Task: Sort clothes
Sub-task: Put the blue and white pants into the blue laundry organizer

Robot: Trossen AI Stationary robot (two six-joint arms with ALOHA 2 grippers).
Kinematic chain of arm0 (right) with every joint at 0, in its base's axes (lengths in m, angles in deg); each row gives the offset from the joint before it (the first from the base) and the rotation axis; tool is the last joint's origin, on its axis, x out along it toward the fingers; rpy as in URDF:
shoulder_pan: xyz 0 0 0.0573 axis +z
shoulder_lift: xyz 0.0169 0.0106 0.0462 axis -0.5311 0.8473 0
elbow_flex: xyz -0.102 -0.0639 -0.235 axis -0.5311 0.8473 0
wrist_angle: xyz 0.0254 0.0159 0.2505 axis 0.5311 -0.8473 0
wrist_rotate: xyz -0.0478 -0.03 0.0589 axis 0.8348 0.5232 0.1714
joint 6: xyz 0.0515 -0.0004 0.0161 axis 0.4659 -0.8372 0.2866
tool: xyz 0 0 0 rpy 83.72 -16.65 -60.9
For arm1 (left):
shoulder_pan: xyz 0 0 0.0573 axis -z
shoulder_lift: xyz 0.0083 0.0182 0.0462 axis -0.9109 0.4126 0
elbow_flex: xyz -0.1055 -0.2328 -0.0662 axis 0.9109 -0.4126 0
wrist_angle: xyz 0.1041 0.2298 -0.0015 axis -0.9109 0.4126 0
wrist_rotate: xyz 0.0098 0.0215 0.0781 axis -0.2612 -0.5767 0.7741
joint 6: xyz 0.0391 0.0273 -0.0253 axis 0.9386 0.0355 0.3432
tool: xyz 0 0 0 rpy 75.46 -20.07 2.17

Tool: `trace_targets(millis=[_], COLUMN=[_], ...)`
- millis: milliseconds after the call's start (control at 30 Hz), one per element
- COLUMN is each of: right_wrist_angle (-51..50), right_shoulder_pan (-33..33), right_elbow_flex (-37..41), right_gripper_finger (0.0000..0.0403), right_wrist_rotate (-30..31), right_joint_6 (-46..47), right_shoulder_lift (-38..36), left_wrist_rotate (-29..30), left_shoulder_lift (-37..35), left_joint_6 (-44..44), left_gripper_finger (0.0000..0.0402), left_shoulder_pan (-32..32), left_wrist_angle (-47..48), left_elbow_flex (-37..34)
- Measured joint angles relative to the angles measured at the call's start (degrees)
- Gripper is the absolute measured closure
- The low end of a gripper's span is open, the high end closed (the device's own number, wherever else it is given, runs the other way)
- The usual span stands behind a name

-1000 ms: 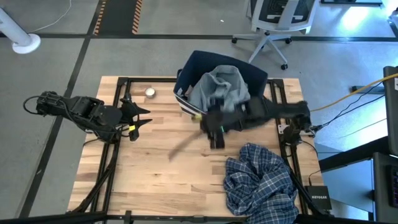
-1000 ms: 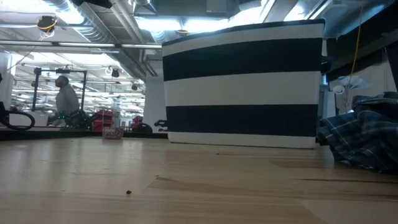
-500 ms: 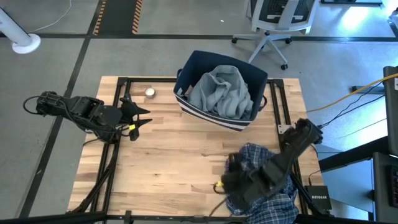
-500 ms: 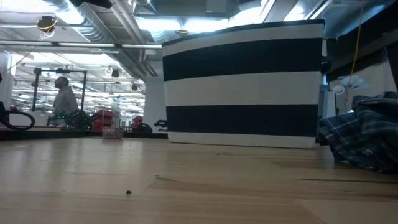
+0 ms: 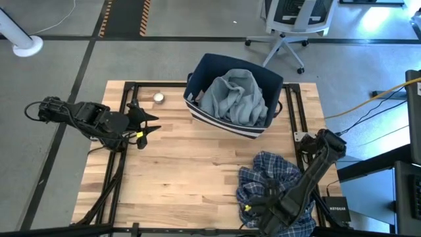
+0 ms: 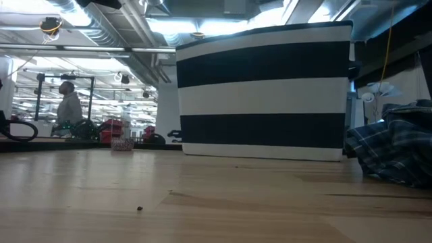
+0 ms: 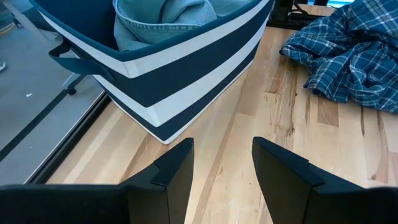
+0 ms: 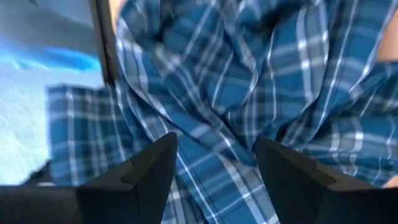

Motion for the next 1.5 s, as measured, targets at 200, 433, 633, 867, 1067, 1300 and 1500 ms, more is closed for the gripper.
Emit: trace_targets(millis=[200, 433, 633, 867, 1067, 1300, 1500], right_wrist_angle=[0.3, 2.6, 6.3, 9.7, 26.2, 30.2, 34.2], right_shoulder_pan=[0.6, 0.6, 0.4, -1.2, -2.7, -4.3, -5.2], right_elbow_flex=[4.6, 8.9, 14.8, 24.6, 32.9, 35.9, 36.2], right_gripper_finger=[0.0166, 0.0166, 0.0166, 0.0166, 0.0166, 0.0166, 0.0173], right_wrist_rotate=[-3.5, -4.4, -1.0, 3.1, 5.0, 9.2, 14.6], right_joint_6=[0.1, -0.8, -0.4, 3.9, 2.1, 2.2, -2.4], right_shoulder_lift=[0.0, 0.0, 0.0, -0.1, -0.6, -0.7, -0.3], left_wrist_rotate=[0.0, 0.0, 0.0, 0.0, 0.0, 0.0, 0.0], left_shoulder_lift=[0.0, 0.0, 0.0, 0.0, 0.0, 0.0, 0.0], left_joint_6=[0.0, 0.0, 0.0, 0.0, 0.0, 0.0, 0.0], left_gripper_finger=[0.0244, 0.0244, 0.0244, 0.0244, 0.0244, 0.0244, 0.0244], left_shoulder_pan=[0.0, 0.0, 0.0, 0.0, 0.0, 0.0, 0.0], left_wrist_angle=[0.0, 0.0, 0.0, 0.0, 0.0, 0.0, 0.0], left_elbow_flex=[0.0, 0.0, 0.0, 0.0, 0.0, 0.0, 0.0])
